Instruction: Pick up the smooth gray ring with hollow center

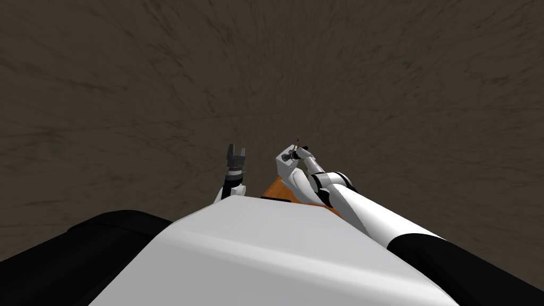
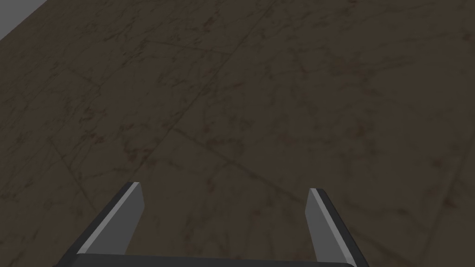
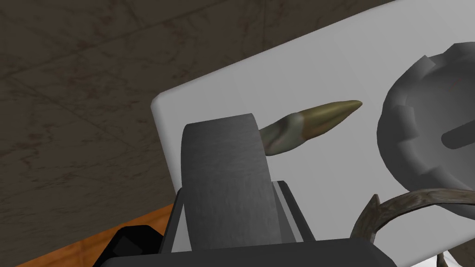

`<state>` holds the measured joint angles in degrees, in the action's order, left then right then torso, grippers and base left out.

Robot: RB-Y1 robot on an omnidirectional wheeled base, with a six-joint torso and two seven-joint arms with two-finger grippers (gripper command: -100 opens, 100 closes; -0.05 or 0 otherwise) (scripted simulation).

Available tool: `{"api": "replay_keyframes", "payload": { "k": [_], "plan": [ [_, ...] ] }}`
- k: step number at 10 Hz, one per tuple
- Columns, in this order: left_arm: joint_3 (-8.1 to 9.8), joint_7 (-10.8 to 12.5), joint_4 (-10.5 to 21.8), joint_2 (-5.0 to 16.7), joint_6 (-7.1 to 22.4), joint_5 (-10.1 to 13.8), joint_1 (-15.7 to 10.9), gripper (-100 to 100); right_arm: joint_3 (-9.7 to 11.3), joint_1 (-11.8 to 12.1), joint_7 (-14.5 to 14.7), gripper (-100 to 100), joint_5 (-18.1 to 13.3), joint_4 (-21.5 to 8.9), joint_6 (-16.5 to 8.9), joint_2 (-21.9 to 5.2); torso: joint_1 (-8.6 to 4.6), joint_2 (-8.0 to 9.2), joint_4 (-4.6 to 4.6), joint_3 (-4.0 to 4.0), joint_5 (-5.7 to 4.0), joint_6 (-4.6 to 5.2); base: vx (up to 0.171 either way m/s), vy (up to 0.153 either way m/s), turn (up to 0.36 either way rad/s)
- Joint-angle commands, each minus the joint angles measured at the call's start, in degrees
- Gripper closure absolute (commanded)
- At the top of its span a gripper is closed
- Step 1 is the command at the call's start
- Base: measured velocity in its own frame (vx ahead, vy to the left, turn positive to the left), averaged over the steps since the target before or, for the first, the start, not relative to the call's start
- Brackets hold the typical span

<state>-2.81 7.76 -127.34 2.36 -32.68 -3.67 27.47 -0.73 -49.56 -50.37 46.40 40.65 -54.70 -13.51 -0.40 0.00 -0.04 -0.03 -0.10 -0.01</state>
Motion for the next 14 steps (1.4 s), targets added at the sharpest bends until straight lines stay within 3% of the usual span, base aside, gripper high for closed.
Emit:
{"api": "replay_keyframes", "payload": {
  "k": [1,4,5,8,10,12,13,14],
  "plan": [
    [0.0,0.0,0.0,0.0,0.0,0.0,0.0,0,0.15,-2.45,-1.71,100,-0.87,-2.86,2.17,0.64,0.0,0.0,0.0,0.0,0.0,0.0,-0.093,-0.175,0.195],
    [0.0,0.0,0.0,0.0,0.0,0.0,0.01,0,0.39,-5.47,-3.65,100,-2.01,-7.7,4.89,1.63,-0.14,0.13,0.03,0.08,-0.03,0.17,-0.058,-0.131,0.094],
    [0.0,0.0,0.0,0.0,0.0,0.0,0.01,0,0.39,-5.47,-3.65,100,-2.01,-7.91,4.89,1.63,-0.02,0.08,0.02,0.05,-0.01,0.11,-0.031,-0.063,0.056],
    [0.0,0.0,0.0,0.0,0.0,0.0,0.0,0,0.74,-9.99,-6.56,100,-3.72,-13.76,8.98,3.11,0.08,0.06,0.03,0.05,0.02,0.04,-0.058,-0.102,0.146],
    [0.0,0.0,0.0,0.0,0.0,0.0,0.01,0,0.74,-9.99,-6.56,100,-3.72,-14.5,8.98,3.11,-0.02,0.17,0.08,0.13,-0.01,0.14,-0.041,-0.074,0.024],
    [0.0,0.0,0.0,-0.01,0.0,0.0,0.01,0,0.98,-13.01,-8.5,100,-4.86,-18.56,11.7,4.1,0.18,-0.01,0.01,0.01,0.04,0.09,-0.04,-0.077,0.122],
    [0.0,0.0,0.0,0.0,0.0,0.0,0.0,0,0.86,-12.14,-7.69,100,-4.46,-17.44,10.74,3.73,0.09,0.06,0.04,0.06,0.02,0.07,-0.028,-0.052,0.048],
    [0.0,0.0,0.0,-0.01,0.0,0.0,0.01,0,0.89,-12.3,-7.91,0,-4.52,-17.61,10.99,3.82,0.17,0.02,0.04,0.04,0.03,0.15,-0.004,-0.007,-0.007]
  ]
}}
